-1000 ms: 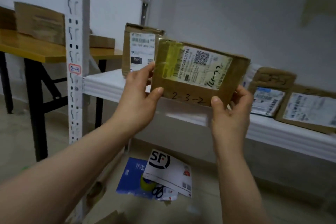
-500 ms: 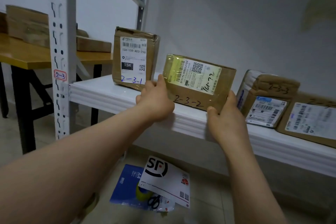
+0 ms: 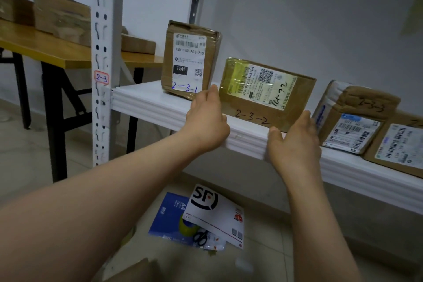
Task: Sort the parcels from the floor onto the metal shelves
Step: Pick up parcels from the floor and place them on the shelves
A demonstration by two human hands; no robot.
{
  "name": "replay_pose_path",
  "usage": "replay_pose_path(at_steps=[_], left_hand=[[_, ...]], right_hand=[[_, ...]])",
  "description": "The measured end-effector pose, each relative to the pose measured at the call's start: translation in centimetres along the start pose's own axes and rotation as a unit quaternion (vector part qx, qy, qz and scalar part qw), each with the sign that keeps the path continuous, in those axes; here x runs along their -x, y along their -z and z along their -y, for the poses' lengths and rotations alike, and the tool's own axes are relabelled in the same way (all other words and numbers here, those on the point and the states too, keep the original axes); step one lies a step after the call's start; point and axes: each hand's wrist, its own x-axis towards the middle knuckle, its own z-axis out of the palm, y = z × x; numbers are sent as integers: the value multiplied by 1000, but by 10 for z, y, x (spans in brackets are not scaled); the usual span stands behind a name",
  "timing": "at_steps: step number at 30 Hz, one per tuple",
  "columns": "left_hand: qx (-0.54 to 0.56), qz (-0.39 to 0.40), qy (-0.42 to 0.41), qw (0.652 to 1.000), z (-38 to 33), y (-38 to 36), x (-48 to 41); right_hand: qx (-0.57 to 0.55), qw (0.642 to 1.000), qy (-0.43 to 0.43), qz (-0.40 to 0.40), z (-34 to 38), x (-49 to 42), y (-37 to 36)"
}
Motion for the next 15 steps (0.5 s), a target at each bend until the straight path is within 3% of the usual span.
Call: replay_pose_path(at_steps=[4,6,10,13,15], left_hand=[[76,-114,-41,990,23,12,33],[102,-167,-52,979,49,14,59],[163,-166,63,971,123,-1,117],[187,-104,206,955,190,-21,163],[221,-68,311,922,233,-35,197]], right_hand=[[-215,969,76,-97,17,42,-17],[-306,943,108,-73,30,72,-37],[-369,918,85,117,33,125,-108],[-321,898,-10,300,12,166,-181],[-245,876,-76,409,-11,194,-224]])
